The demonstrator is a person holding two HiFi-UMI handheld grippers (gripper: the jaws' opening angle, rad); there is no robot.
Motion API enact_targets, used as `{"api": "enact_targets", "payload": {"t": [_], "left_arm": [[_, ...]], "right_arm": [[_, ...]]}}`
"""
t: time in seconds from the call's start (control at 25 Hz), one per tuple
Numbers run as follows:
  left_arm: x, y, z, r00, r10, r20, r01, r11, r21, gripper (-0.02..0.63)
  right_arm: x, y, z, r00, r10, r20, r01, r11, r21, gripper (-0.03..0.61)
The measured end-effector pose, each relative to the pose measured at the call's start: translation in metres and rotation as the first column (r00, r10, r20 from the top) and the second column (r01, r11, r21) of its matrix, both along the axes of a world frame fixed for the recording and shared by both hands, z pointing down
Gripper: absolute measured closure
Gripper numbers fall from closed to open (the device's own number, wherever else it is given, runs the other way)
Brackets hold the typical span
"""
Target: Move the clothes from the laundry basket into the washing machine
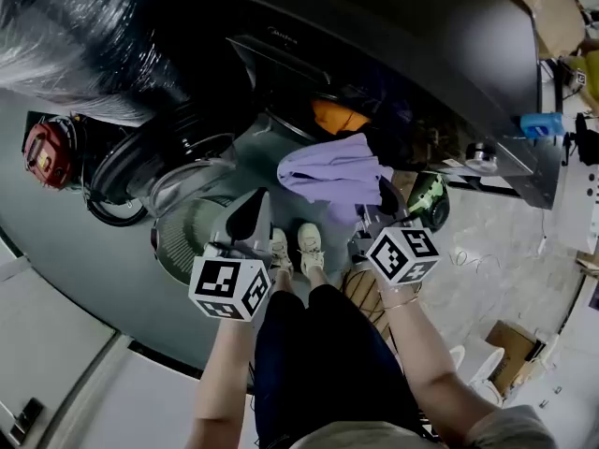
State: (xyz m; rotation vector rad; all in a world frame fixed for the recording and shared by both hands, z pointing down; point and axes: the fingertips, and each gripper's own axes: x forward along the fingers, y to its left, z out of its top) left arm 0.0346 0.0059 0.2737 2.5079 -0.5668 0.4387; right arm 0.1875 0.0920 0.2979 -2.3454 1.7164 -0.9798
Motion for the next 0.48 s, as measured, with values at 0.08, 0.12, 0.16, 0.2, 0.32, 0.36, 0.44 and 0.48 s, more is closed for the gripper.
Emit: {"api": "enact_targets", "payload": {"t": [0.08,0.12,0.16,0.2,0.32,0.36,0.44,0.48], "left_arm": [[0.003,-0.004,0.026,1.000,-0.005,0.006,0.005,1.000,-0.015,0.609],[0.005,-0.004,0.039,1.000,-0.010,0.007,0.010,1.000,-0.025,0.609],[0.007,-0.005,0.052,1.000,-0.015,0.007,0.015,0.999,-0.035,0.607],[0.009,-0.005,0.064,1.000,-0.021,0.006,0.021,0.999,-0.047,0.609],[0.018,-0.007,0.099,1.000,-0.031,-0.003,0.031,0.997,-0.078,0.607],[0.022,-0.008,0.110,1.000,-0.030,-0.009,0.030,0.996,-0.079,0.607],[0.032,-0.014,0.131,0.999,-0.029,-0.025,0.027,0.997,-0.072,0.607],[0.037,-0.017,0.140,0.999,-0.030,-0.034,0.027,0.997,-0.069,0.607]], "right_arm": [[0.012,-0.002,0.013,0.999,0.043,-0.034,-0.042,0.999,0.021,0.502],[0.018,-0.003,0.019,0.996,0.058,-0.064,-0.056,0.998,0.029,0.502],[0.024,-0.003,0.026,0.993,0.072,-0.092,-0.069,0.997,0.034,0.503],[0.030,-0.005,0.034,0.990,0.086,-0.108,-0.082,0.996,0.038,0.503],[0.041,-0.012,0.066,0.987,0.115,-0.117,-0.112,0.993,0.028,0.503],[0.044,-0.017,0.077,0.986,0.117,-0.120,-0.115,0.993,0.026,0.503],[0.051,-0.028,0.096,0.985,0.120,-0.127,-0.117,0.993,0.032,0.505],[0.055,-0.032,0.106,0.984,0.126,-0.126,-0.122,0.992,0.036,0.505]]}}
